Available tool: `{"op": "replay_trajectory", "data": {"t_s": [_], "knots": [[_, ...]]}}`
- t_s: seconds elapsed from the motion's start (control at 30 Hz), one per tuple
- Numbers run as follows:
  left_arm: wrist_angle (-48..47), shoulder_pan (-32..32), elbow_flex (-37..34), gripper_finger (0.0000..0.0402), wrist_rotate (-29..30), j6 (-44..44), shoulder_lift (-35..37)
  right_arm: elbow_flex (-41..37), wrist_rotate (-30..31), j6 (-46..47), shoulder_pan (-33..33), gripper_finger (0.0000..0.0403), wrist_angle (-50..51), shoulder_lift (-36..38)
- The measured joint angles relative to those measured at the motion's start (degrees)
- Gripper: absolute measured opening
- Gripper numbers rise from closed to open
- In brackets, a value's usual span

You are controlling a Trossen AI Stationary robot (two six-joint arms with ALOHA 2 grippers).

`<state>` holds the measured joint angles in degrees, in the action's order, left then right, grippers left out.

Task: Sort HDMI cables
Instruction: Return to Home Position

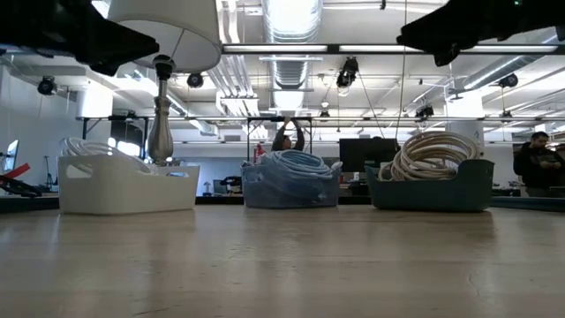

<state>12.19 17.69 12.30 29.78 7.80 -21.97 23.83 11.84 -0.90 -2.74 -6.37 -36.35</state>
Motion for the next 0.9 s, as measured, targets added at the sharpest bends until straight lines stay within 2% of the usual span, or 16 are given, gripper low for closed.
{"op": "replay_trajectory", "data": {"t_s": [0.07,0.17,0.6,0.67,0.83,0.9], "knots": [[3.36,-0.07,-2.16,0.0110,-1.72,1.56,1.22,-1.09,-2.59,-1.04,0.00,0.0131,0.06,1.85],[6.50,-0.12,-4.74,0.0110,-3.26,1.94,3.29,-2.57,-3.40,-2.42,0.00,0.0134,0.03,4.45],[6.73,-1.03,-10.53,0.0110,-4.85,2.98,14.52,-9.95,-3.52,-4.00,0.02,0.0123,-1.54,12.84],[7.14,-1.38,-10.90,0.0110,-5.33,3.00,15.83,-10.73,-5.00,-4.86,0.02,0.0124,-2.13,13.46],[5.26,-2.36,-11.76,0.0110,-7.01,2.84,18.15,-12.21,-13.02,-7.04,0.02,0.0124,-4.79,14.89],[4.61,-2.76,-11.77,0.0110,-7.17,1.52,18.44,-12.69,-13.66,-7.21,0.02,0.0121,-5.16,15.52]]}}
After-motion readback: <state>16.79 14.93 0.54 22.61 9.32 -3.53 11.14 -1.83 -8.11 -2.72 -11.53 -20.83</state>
